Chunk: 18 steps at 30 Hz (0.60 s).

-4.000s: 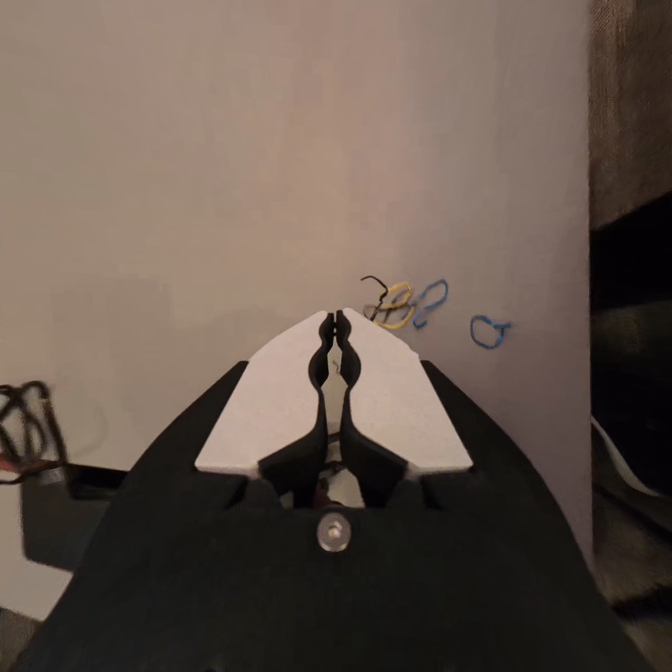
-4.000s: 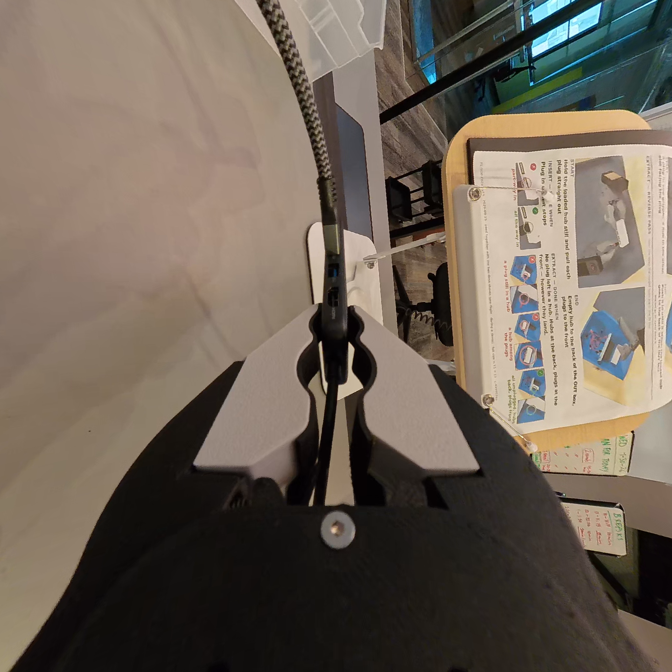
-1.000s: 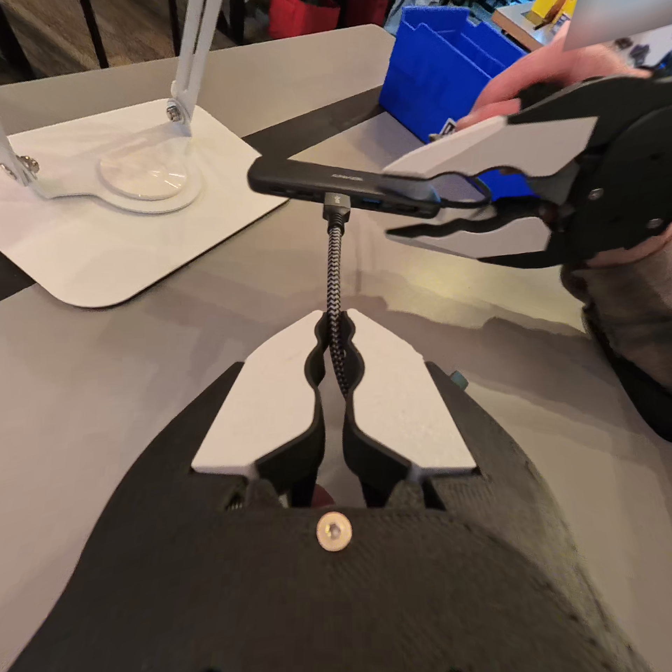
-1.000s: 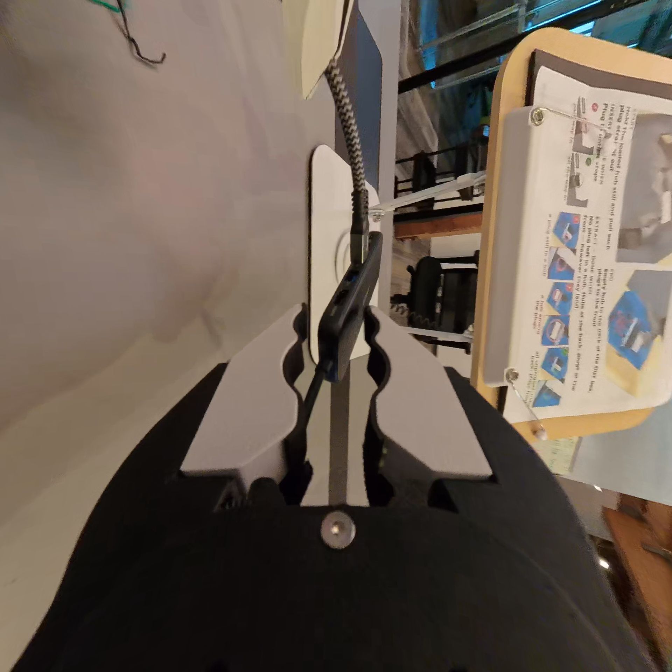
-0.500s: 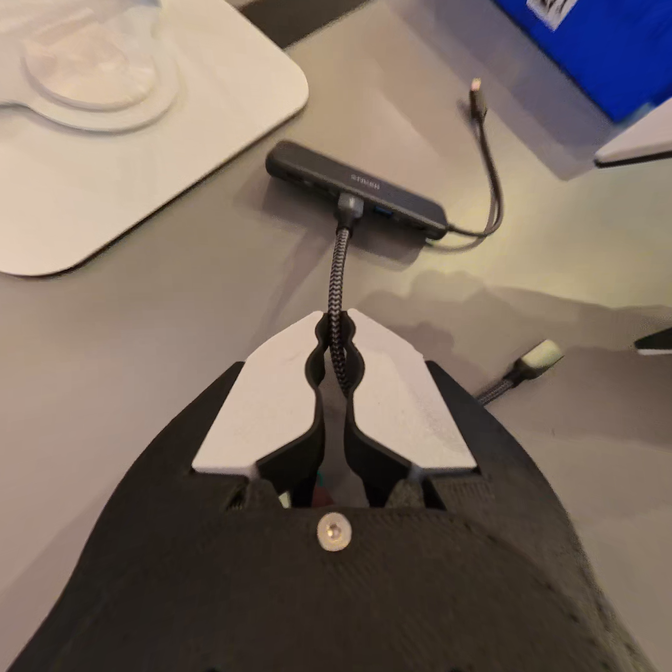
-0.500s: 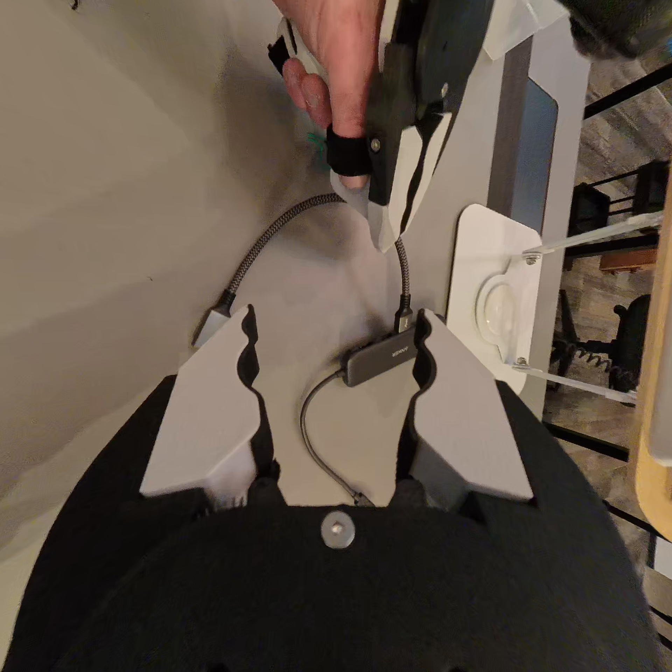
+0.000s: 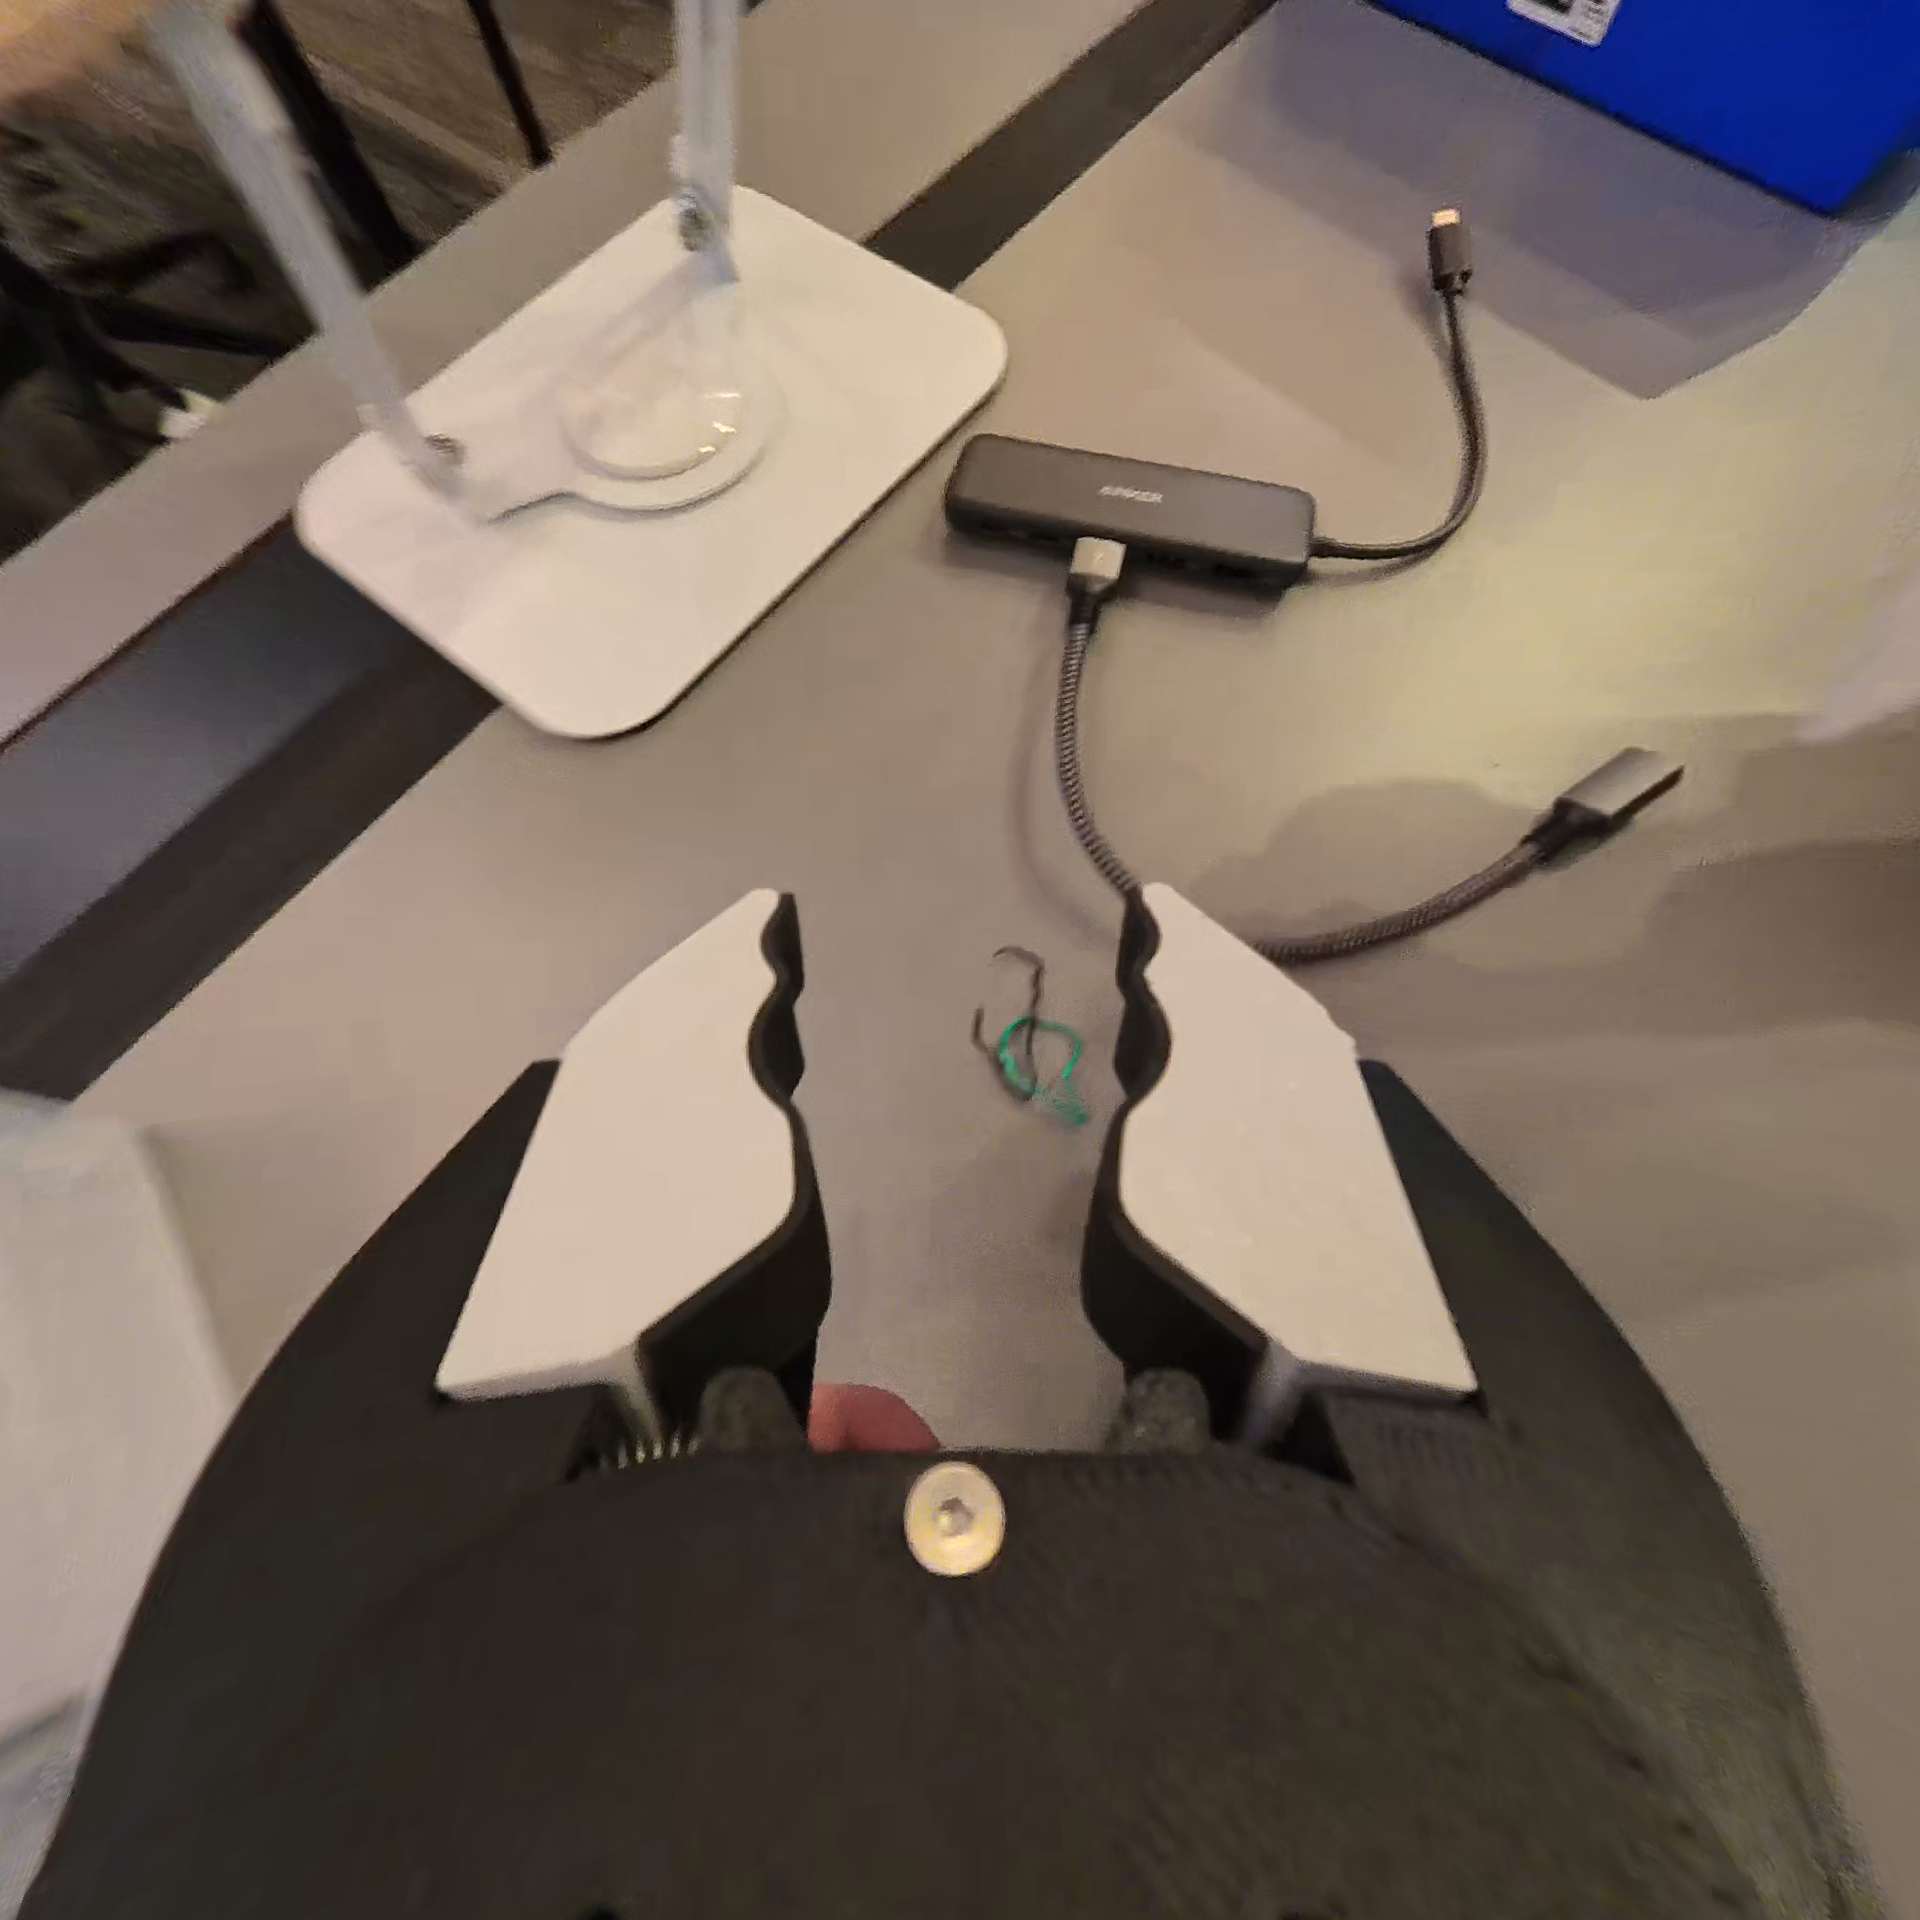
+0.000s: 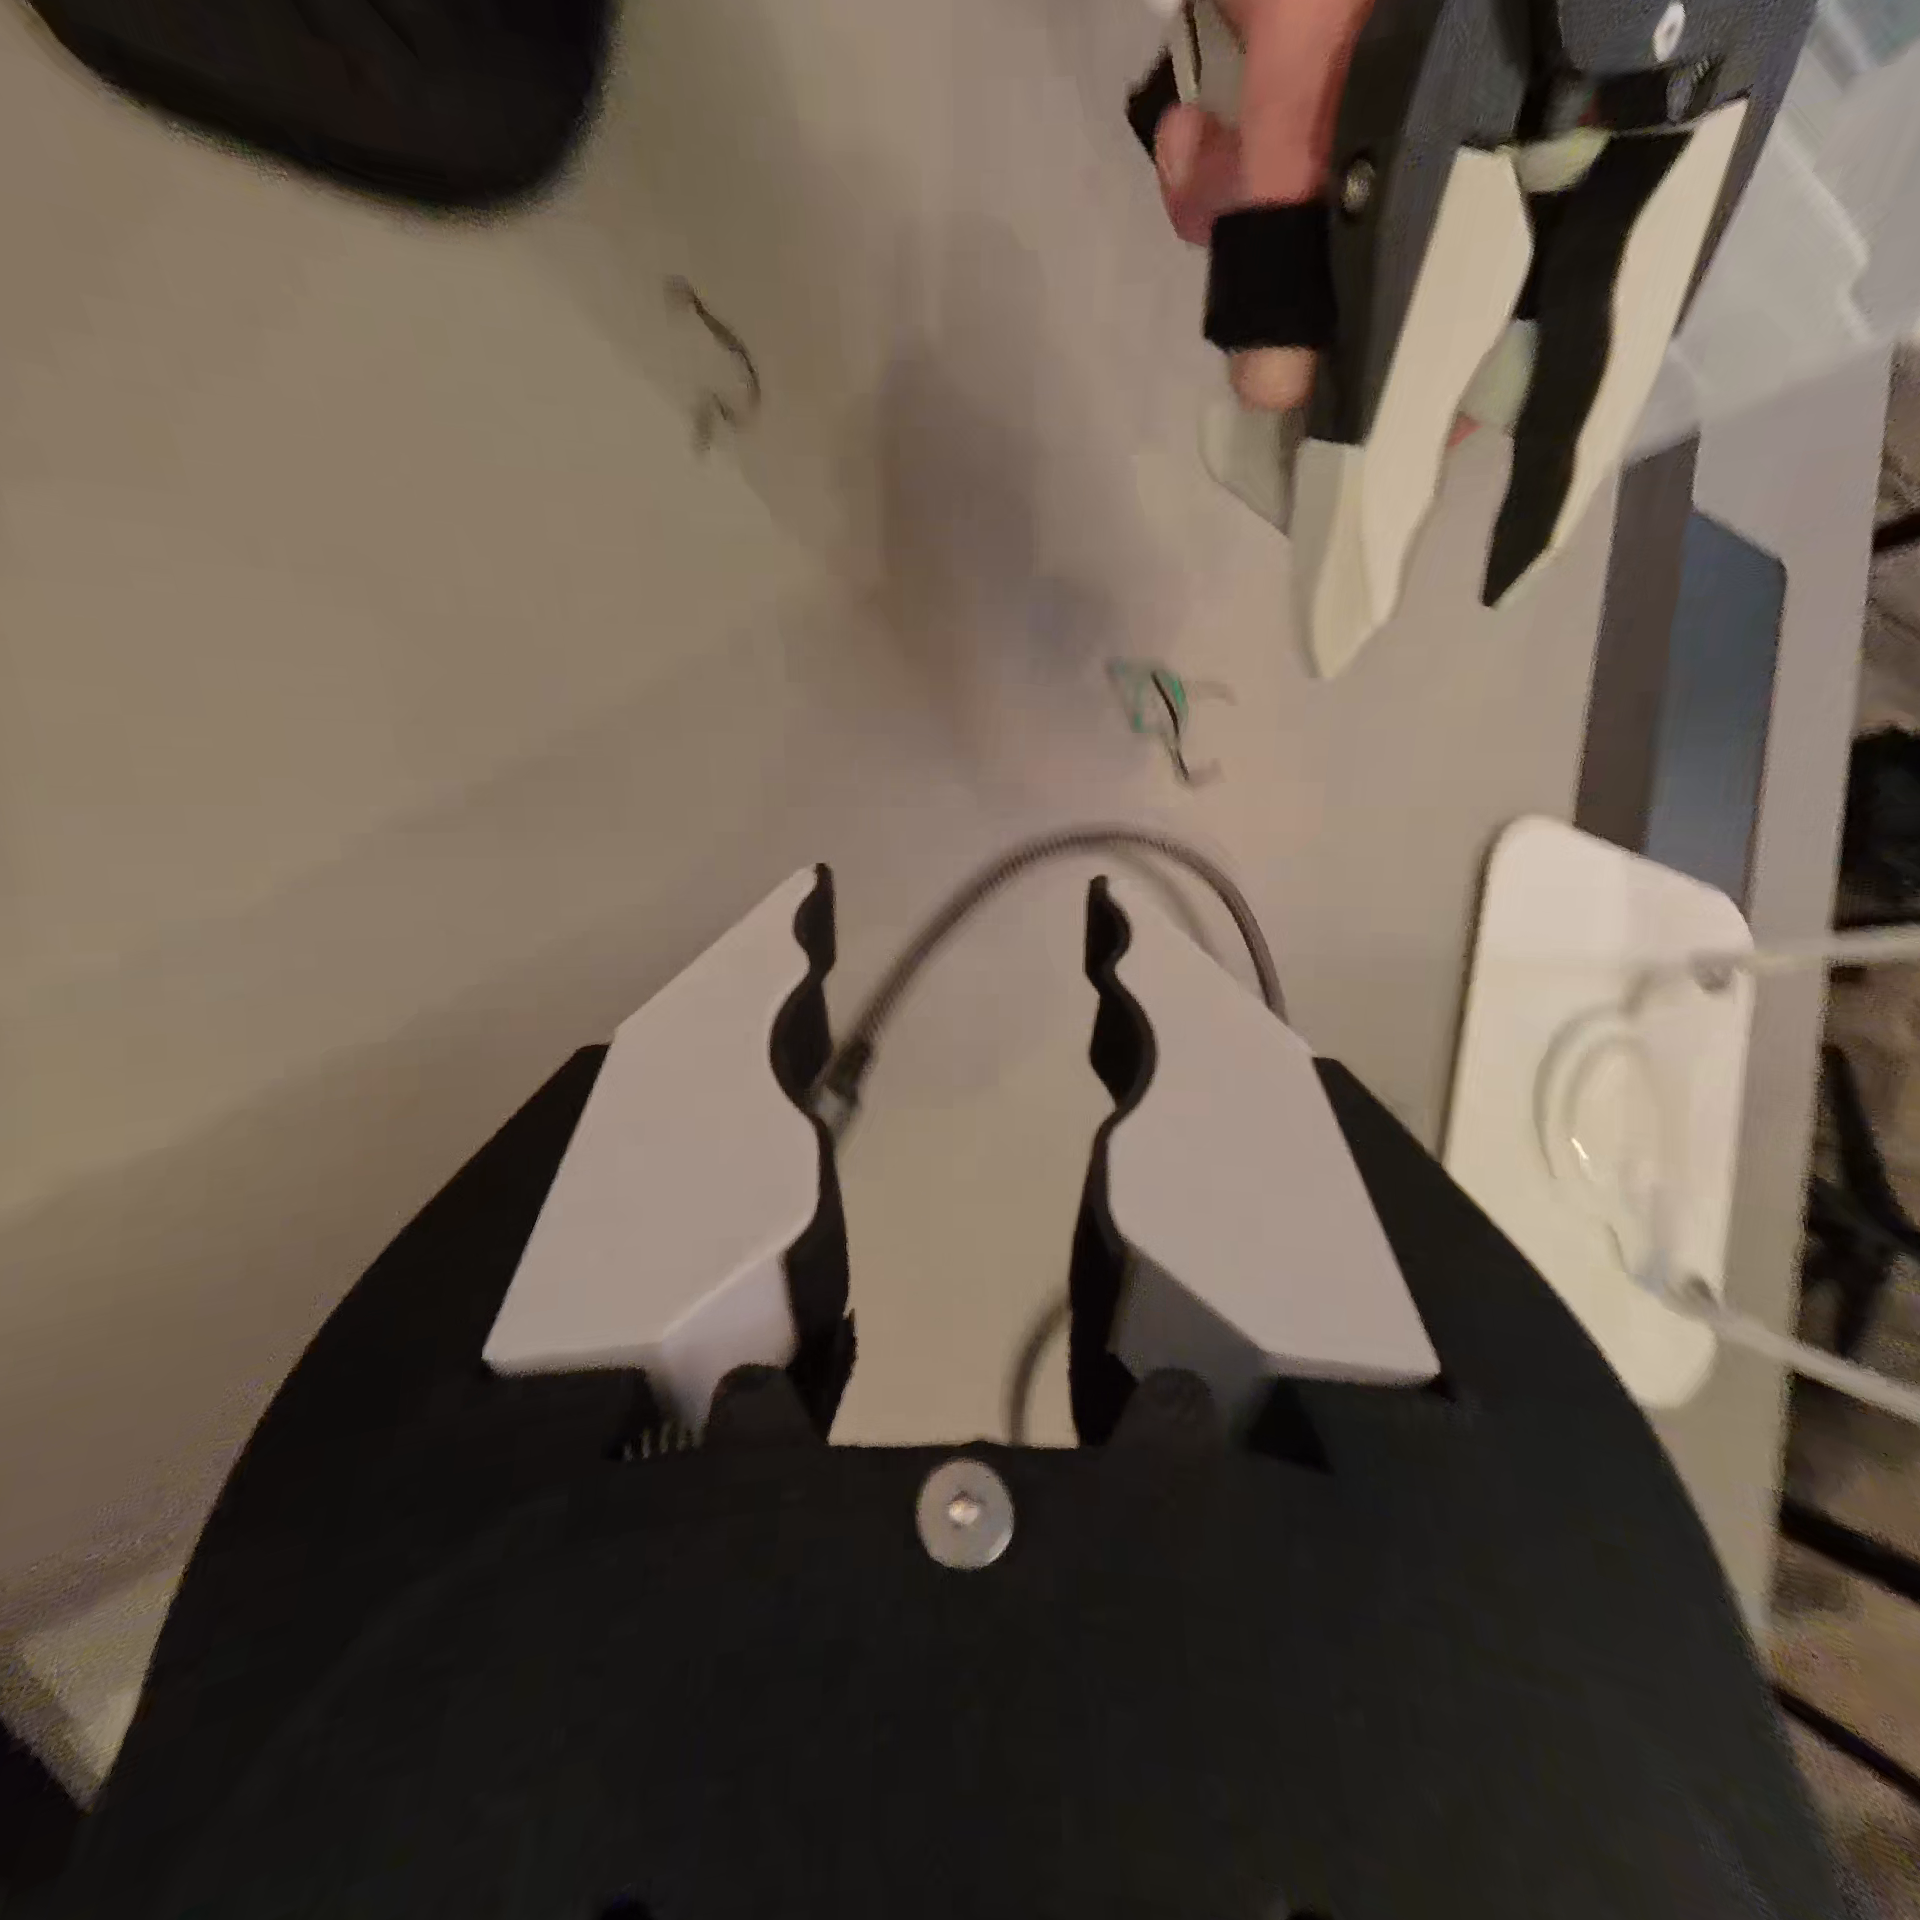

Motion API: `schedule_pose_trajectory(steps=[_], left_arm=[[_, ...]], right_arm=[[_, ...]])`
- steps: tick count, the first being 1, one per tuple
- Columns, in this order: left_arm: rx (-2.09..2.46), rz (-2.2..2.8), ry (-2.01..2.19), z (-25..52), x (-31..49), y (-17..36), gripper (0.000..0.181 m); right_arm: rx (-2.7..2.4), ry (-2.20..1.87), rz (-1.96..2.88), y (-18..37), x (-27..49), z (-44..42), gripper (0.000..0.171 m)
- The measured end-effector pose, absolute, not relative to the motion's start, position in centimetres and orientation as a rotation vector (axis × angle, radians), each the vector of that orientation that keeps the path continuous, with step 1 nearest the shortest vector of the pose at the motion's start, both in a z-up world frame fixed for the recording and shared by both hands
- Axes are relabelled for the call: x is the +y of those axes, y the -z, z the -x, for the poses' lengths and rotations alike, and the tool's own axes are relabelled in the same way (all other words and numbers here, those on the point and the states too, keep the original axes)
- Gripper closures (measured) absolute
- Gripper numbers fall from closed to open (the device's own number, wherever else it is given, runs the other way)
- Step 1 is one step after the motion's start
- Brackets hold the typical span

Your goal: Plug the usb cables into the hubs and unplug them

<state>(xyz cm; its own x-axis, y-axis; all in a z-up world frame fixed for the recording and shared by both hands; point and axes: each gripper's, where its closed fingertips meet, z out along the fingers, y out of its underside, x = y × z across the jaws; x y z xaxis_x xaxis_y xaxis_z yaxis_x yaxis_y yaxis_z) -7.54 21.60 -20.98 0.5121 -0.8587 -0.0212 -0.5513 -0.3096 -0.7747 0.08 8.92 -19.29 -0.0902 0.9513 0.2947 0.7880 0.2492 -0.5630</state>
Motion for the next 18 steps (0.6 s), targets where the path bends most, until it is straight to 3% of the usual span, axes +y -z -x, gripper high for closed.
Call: schedule_pose_trajectory(steps=[1,7,18], left_arm=[[1.106,1.989,0.490,8.8,21.7,20.2,0.127],[0.804,1.918,0.454,12.2,23.7,17.1,0.133],[0.719,1.797,0.475,7.8,26.0,13.8,0.135]], right_arm=[[-1.916,-0.414,1.580,19.4,7.7,1.4,0.131],[-1.916,-0.477,1.689,25.1,3.9,8.8,0.137],[-1.818,-0.489,1.795,29.3,3.6,13.5,0.155]])
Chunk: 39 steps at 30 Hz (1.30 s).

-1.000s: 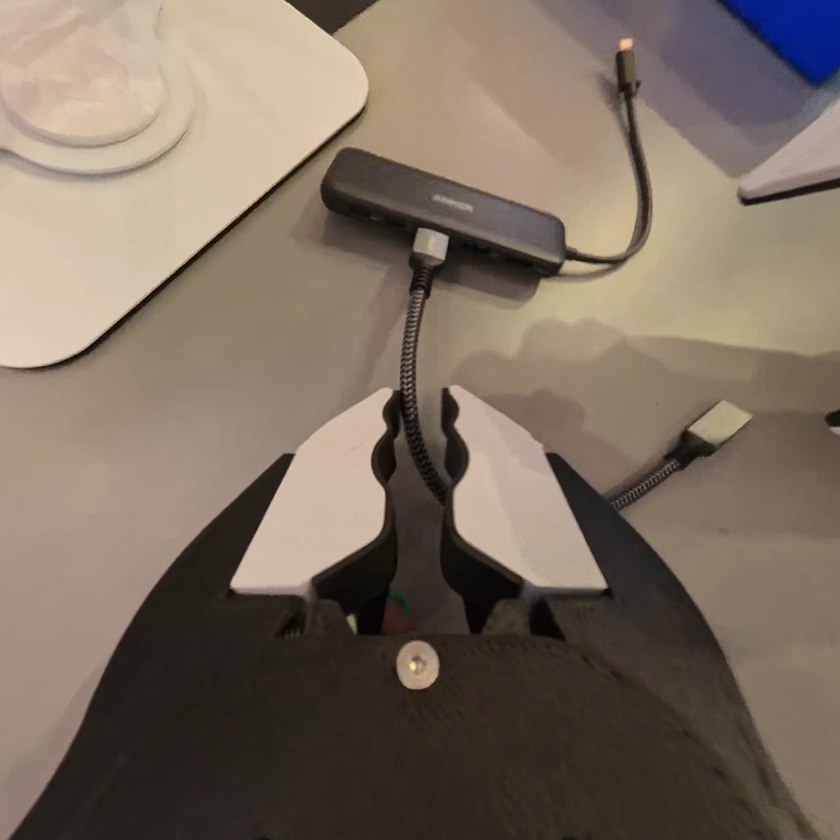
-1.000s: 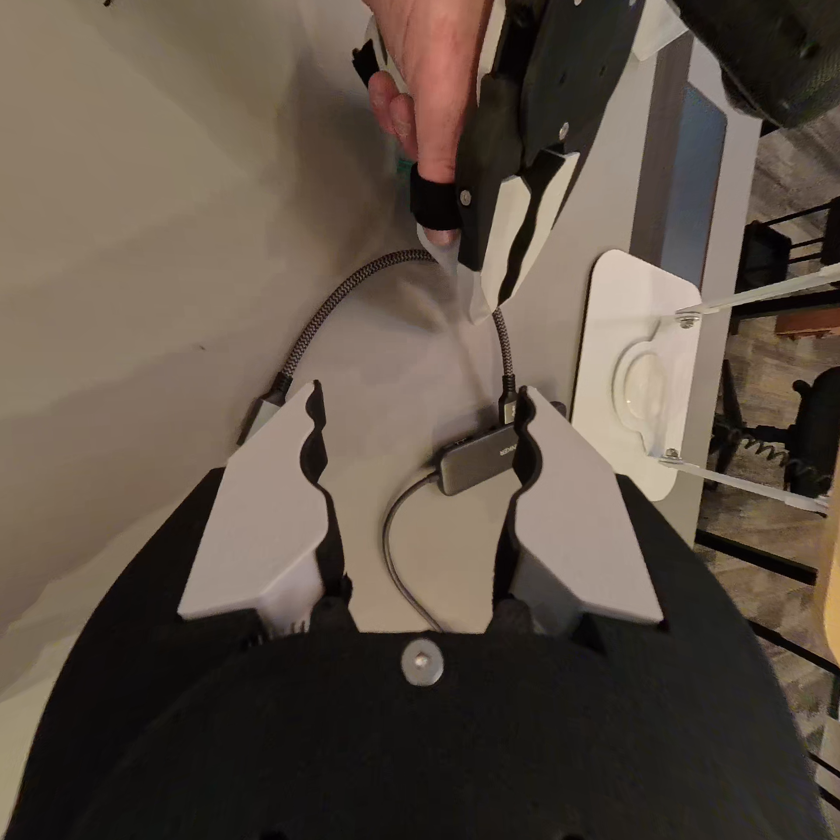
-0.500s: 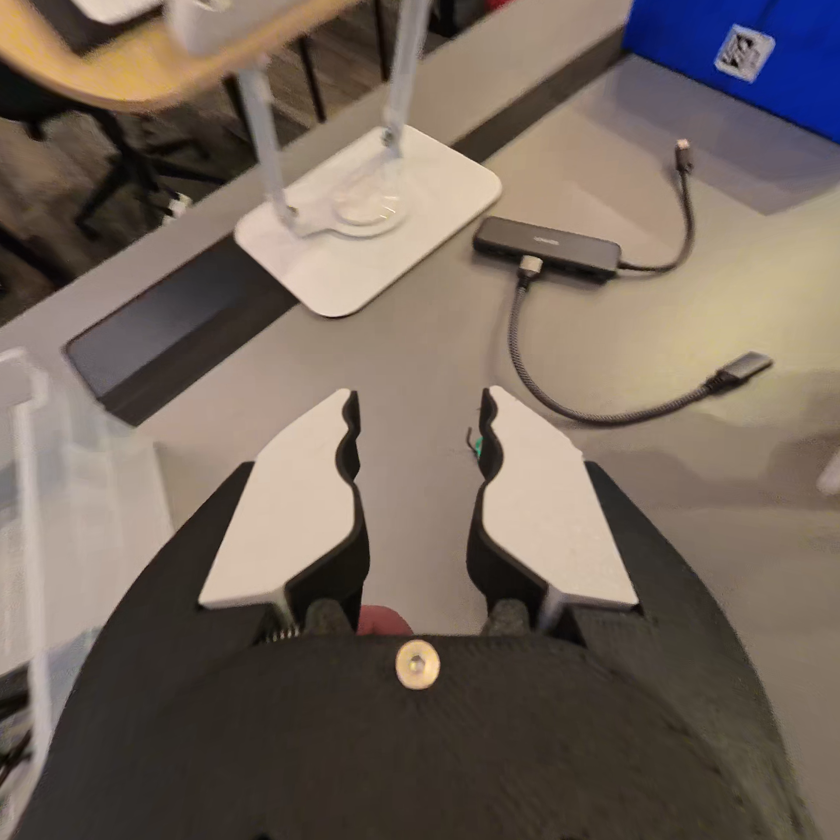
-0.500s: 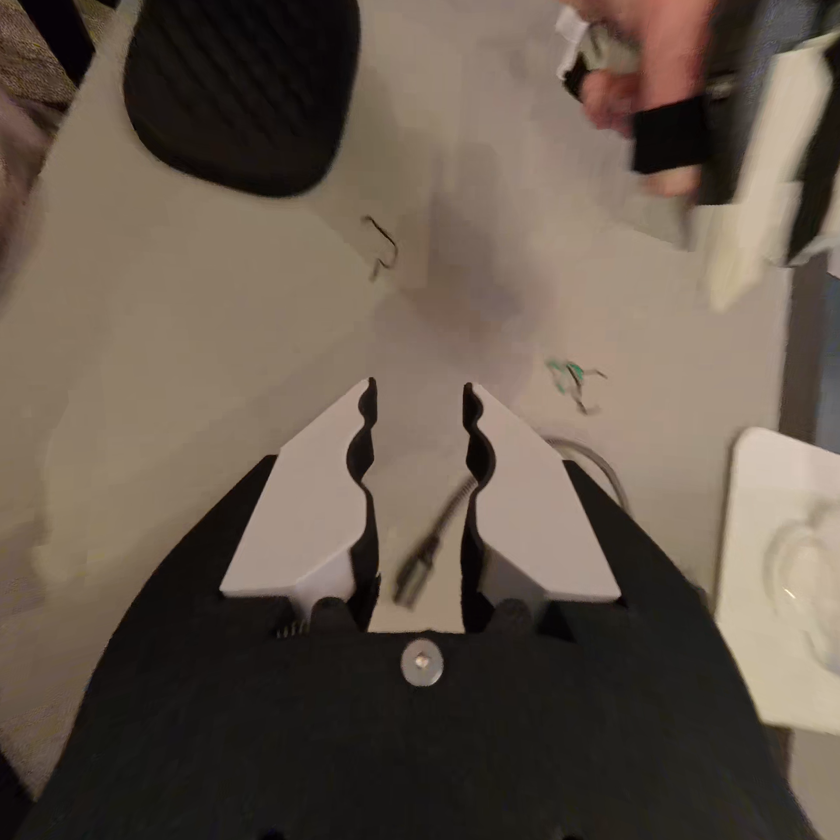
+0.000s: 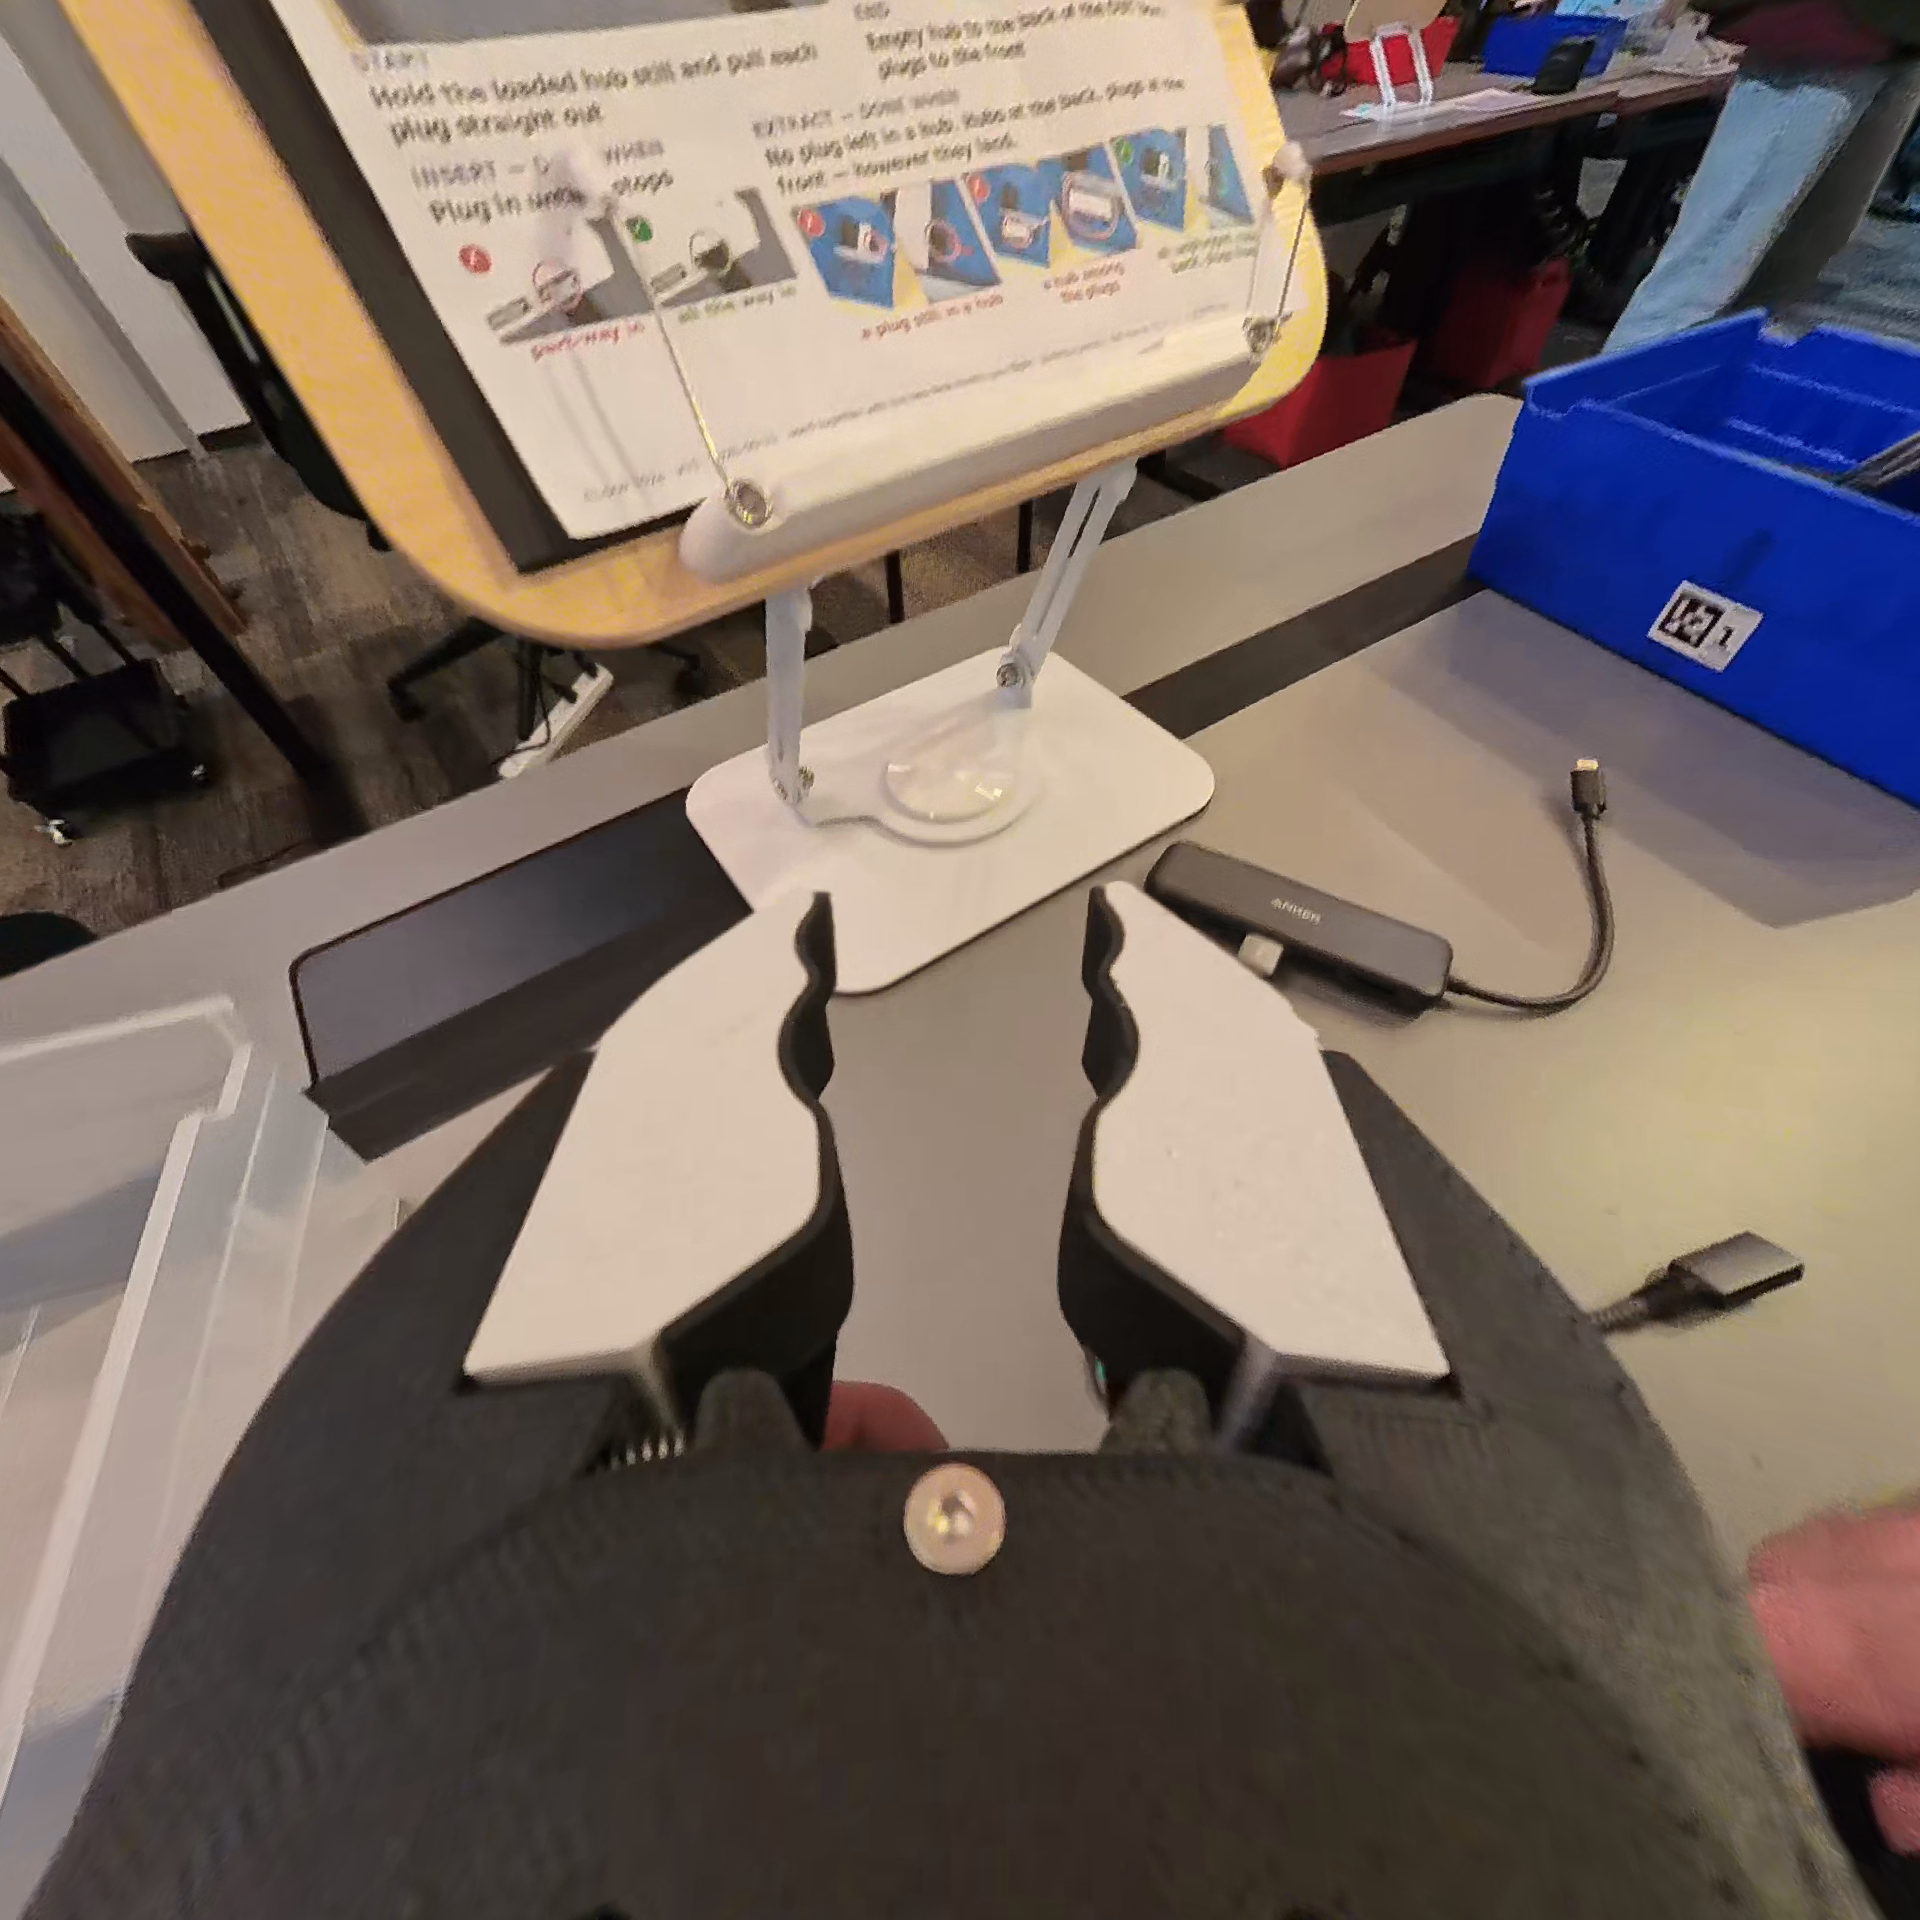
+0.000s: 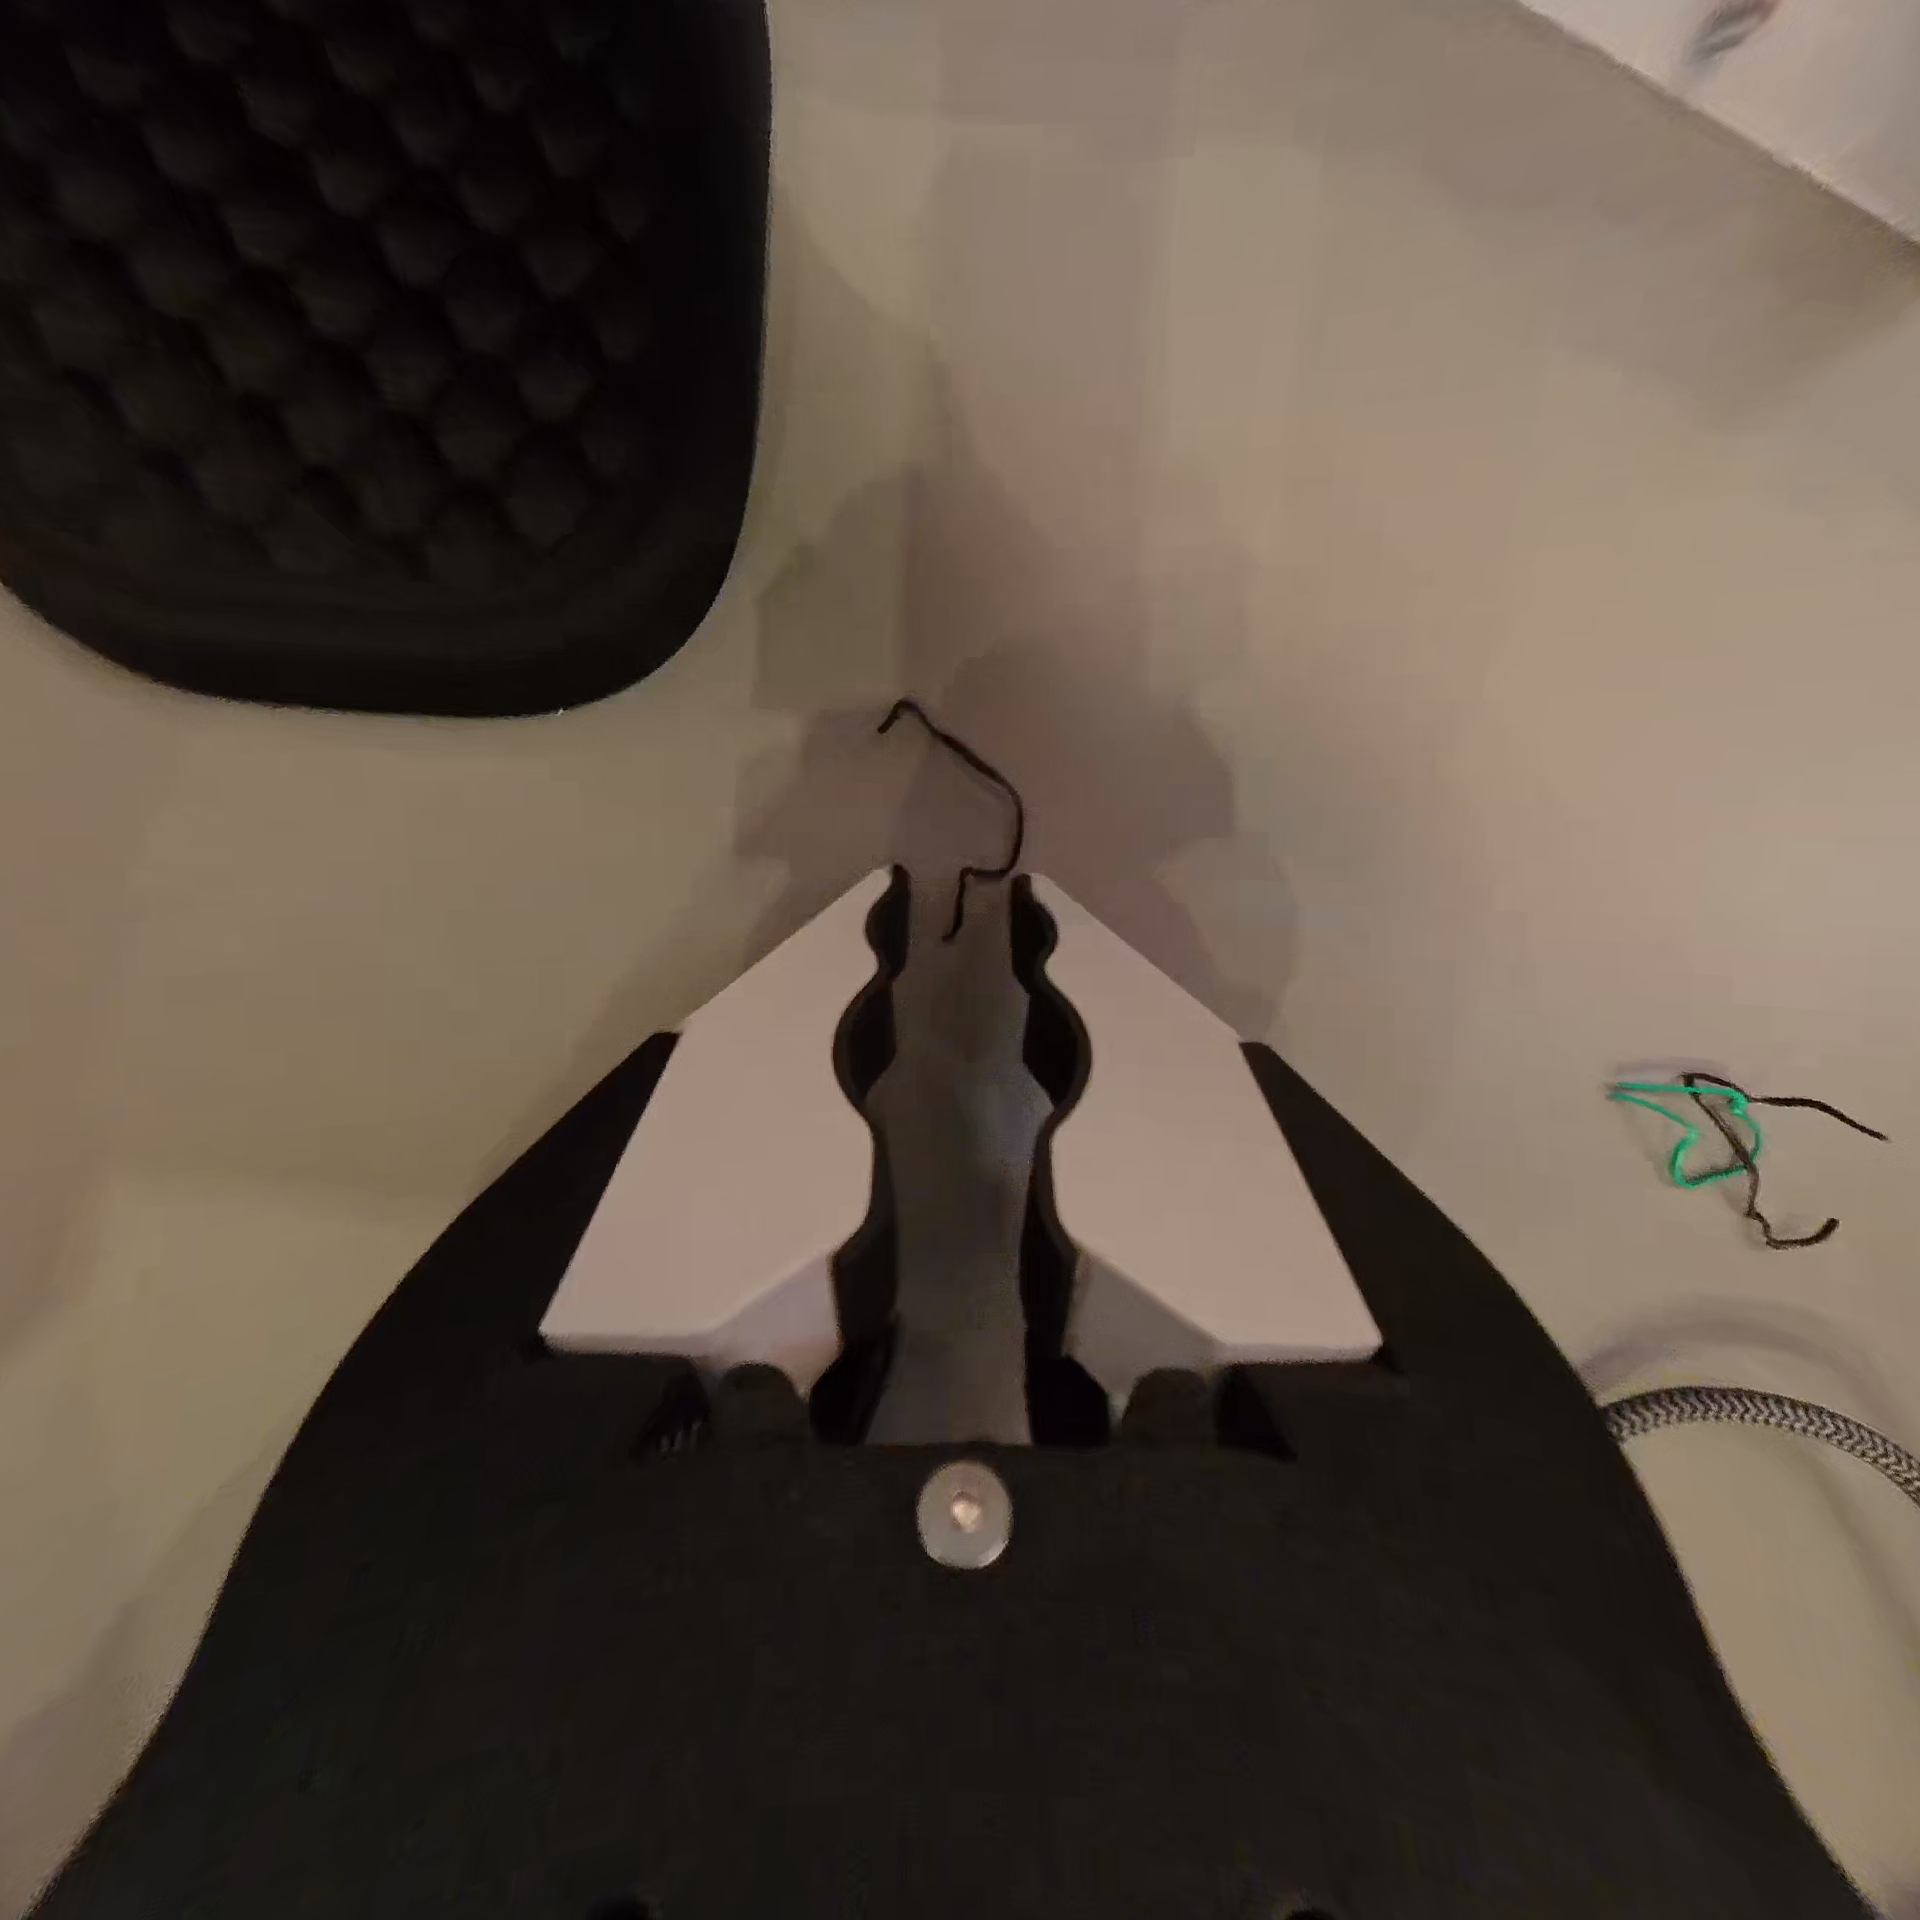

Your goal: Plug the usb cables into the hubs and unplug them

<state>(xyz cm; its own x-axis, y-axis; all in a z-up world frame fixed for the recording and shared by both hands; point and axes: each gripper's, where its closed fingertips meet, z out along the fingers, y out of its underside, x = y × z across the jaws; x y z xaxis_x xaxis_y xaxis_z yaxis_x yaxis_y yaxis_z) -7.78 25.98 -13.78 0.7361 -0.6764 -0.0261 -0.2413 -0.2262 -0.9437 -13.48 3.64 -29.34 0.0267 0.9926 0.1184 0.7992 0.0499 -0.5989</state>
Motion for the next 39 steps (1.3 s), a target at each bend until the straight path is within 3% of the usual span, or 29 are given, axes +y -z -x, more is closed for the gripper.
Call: schedule_pose_trajectory(steps=[3,7,11,20,28,32,35,39], left_arm=[[0.698,1.768,0.522,6.8,26.5,12.4,0.135],[0.742,1.725,0.601,5.7,26.4,11.0,0.133],[0.859,1.648,0.666,5.6,25.2,9.4,0.131],[1.040,1.560,1.114,3.1,19.6,8.4,0.124],[1.136,1.483,1.404,-1.9,14.5,8.6,0.124],[1.055,1.509,1.458,-3.6,14.5,9.2,0.137],[1.016,1.516,1.498,-3.9,14.6,9.5,0.177],[1.001,1.518,1.468,-3.6,15.1,9.6,0.180]], right_arm=[[-1.808,-0.512,1.810,29.5,3.8,13.6,0.170],[-1.792,-0.491,1.763,28.3,4.5,13.0,0.171],[-1.733,-0.465,1.632,23.4,7.1,10.1,0.171],[-1.407,0.224,1.226,9.5,17.4,-2.1,0.171],[-1.337,0.619,1.018,7.7,18.3,-4.4,0.171],[-1.330,0.646,0.967,7.5,17.8,-3.9,0.171],[-1.319,0.664,0.947,7.2,17.5,-3.9,0.171],[-1.314,0.675,0.944,6.8,17.5,-4.4,0.171]])
